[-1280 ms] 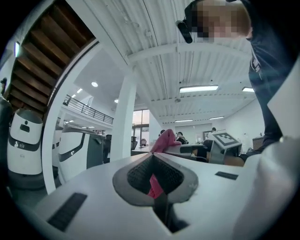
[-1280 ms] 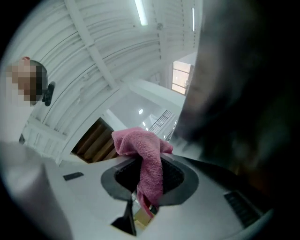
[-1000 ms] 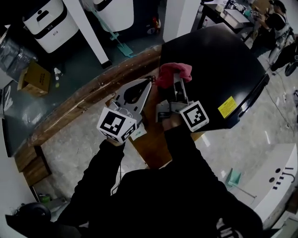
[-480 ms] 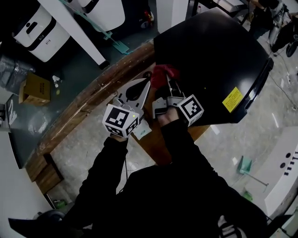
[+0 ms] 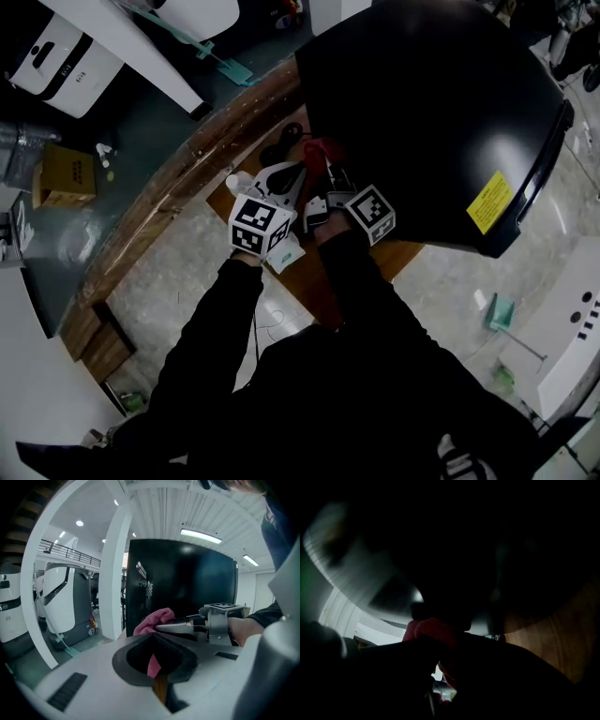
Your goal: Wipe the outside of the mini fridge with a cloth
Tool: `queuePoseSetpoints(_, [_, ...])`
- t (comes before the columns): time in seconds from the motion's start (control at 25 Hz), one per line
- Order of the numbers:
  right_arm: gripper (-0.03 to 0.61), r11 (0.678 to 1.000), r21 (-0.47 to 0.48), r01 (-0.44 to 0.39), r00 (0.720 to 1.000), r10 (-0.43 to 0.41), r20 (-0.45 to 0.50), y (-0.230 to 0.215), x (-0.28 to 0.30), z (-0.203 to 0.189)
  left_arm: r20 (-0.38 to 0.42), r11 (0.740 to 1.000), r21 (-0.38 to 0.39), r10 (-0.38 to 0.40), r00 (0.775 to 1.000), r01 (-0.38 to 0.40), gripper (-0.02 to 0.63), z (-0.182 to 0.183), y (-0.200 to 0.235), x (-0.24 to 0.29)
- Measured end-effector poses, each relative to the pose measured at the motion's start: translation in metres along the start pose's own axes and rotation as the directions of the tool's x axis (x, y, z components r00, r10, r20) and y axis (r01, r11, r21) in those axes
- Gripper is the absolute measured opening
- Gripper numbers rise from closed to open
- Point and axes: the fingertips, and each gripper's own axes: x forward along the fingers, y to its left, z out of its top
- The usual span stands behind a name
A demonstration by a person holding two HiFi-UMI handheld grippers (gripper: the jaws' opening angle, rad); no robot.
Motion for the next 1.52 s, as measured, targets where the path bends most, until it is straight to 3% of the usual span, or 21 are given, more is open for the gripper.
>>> queuePoseSetpoints(0.2, [0.086,0.994,0.004,0.114,0.993,-0.114,-0.018,-0.072,0.004,-0.004,-0.118,0.999,-0.044,-0.013,0.993,0.008,0.006,-0.050,0.002,0.029])
queuePoseSetpoints(0.44, [0.084,0.971,0.034,0.238,0.971,-0.237,-0.029,-0.141,0.008,-0.009,-0.245,0.996,-0.088,-0.025,0.969,0.004,0.006,-0.105,0.004,0.059])
queuePoseSetpoints(0.76, [0.083,0.933,0.086,0.349,0.937,-0.347,-0.036,-0.209,0.002,-0.012,-0.352,0.996,-0.085,-0.045,0.935,0.016,0.006,-0.146,0.004,0.074])
queuePoseSetpoints(0.92, [0.081,0.933,0.098,0.346,0.938,-0.342,-0.054,-0.224,0.001,-0.013,-0.360,0.993,-0.119,-0.050,0.932,0.007,0.006,-0.151,0.001,0.071])
queuePoseSetpoints(1.12, [0.078,0.964,-0.029,0.264,0.954,-0.266,-0.136,-0.192,-0.006,-0.028,-0.293,0.989,-0.145,-0.016,0.956,-0.028,0.006,-0.137,-0.001,0.049])
queuePoseSetpoints(1.28, [0.078,0.982,-0.154,0.110,0.969,-0.141,-0.205,-0.121,-0.023,-0.035,-0.182,0.991,-0.127,0.020,0.983,-0.043,0.006,-0.096,-0.005,0.012])
queuePoseSetpoints(1.52, [0.078,0.934,-0.331,-0.136,0.956,0.036,-0.292,0.023,-0.071,-0.035,0.024,0.999,-0.055,-0.001,1.000,0.002,0.006,0.005,-0.041,-0.067])
